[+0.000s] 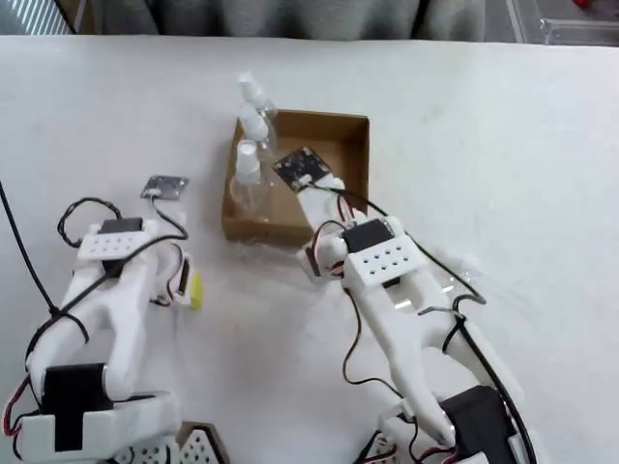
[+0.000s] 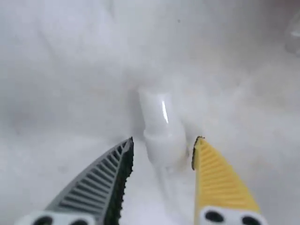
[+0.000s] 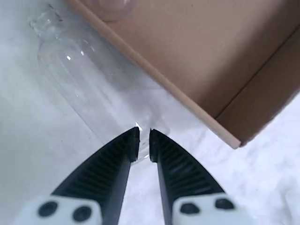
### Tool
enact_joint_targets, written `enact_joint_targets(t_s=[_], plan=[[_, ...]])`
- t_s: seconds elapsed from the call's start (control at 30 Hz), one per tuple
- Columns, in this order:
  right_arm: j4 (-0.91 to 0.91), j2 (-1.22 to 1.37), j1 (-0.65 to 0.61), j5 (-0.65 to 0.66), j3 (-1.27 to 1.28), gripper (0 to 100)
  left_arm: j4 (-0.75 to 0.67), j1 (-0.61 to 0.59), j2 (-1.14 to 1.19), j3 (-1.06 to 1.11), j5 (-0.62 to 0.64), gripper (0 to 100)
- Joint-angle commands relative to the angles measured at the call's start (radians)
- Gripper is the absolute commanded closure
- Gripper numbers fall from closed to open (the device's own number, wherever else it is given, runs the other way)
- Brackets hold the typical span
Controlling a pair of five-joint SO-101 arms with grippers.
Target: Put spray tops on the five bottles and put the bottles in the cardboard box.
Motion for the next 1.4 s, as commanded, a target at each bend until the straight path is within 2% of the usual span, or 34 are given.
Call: enact_joint_targets(t_s=[0.0,0.27,0.5,0.83,0.97,1.13,1.37], plan=[[0.008,-0.035,0.012,0.009,-0.011,97.6,-0.017,0.008,-0.007,-0.012,0.06,79],[0.008,-0.039,0.012,0.009,-0.009,97.6,-0.044,0.008,-0.007,-0.006,0.066,79],[0.008,-0.038,0.012,0.009,-0.008,97.6,-0.08,0.041,-0.007,-0.002,0.058,95],[0.01,-0.041,0.013,0.011,-0.008,97.6,-0.078,0.044,-0.012,0.015,0.058,98],[0.051,-0.044,0.056,0.012,-0.034,97.6,-0.087,-0.019,-0.094,0.034,0.058,98],[0.225,-0.079,0.133,0.011,-0.132,97.4,-0.183,-0.104,-0.197,0.095,0.068,98],[0.185,-0.051,0.147,0.009,-0.133,97.5,-0.222,-0.179,-0.216,0.092,0.087,98]])
